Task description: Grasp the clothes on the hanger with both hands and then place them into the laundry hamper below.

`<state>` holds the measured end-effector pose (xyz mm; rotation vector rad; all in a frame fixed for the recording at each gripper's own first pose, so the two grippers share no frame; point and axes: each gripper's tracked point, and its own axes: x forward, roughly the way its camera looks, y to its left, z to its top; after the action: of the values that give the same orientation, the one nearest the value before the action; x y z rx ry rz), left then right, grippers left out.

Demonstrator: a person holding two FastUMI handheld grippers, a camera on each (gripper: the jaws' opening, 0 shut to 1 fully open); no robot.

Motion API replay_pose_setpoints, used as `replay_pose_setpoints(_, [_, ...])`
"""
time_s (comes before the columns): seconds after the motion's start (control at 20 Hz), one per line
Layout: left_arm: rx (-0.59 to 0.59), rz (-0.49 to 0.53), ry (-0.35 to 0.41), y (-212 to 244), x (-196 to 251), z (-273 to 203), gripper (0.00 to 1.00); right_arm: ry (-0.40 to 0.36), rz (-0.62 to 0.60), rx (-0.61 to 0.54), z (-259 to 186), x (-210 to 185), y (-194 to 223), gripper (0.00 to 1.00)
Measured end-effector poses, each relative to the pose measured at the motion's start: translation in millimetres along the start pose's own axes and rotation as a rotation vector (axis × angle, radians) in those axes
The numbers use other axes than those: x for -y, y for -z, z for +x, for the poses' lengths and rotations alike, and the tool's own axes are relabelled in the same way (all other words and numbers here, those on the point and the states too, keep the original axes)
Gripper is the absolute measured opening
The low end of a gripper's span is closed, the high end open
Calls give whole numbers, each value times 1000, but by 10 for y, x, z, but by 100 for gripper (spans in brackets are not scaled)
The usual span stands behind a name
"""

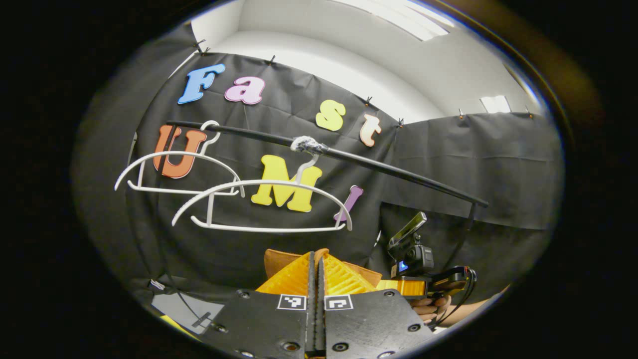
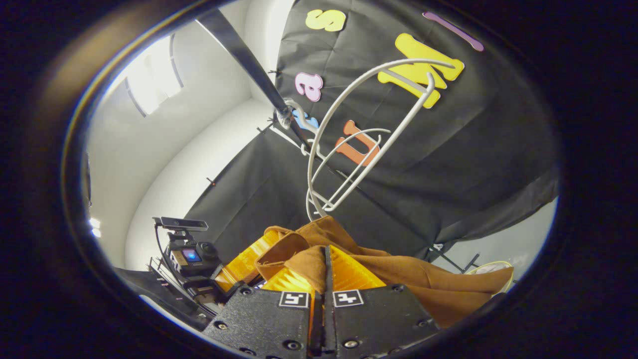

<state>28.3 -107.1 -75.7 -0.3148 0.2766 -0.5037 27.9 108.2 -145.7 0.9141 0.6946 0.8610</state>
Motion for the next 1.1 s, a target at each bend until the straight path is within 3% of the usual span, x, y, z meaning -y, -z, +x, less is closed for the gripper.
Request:
replay_pose_setpoints(0.35, [-214, -75, -93, 1219, -427, 62, 5, 262, 107, -93, 17, 1182, 709, 4])
replay_pose_setpoints(0.4, [-244, -86, -104, 1381, -464, 53, 0, 299, 114, -102, 31, 1319, 794, 5])
replay_pose_setpoints(0.55, [-350, -110, -161, 1856, -655, 10, 0, 475, 141, -118, -7, 1768, 1035, 5])
replay_pose_setpoints(0.6, [-387, -110, -190, 2008, -712, -17, 6, 542, 135, -136, -64, 1911, 1170, 5])
replay_pose_setpoints(0.65, [-427, -111, -212, 2153, -785, -39, 6, 615, 114, -156, -100, 2057, 1250, 5])
replay_pose_setpoints(0.7, [-460, -103, -243, 2278, -862, -66, 0, 671, 87, -176, -126, 2173, 1316, 5])
replay_pose_setpoints(0.8, [-524, -100, -283, 2512, -945, -124, 0, 757, 47, -221, -217, 2319, 1441, 5])
replay_pose_setpoints(1.1, [-667, -93, -441, 2886, -1163, -287, 0, 906, -31, -297, -434, 2558, 1562, 2])
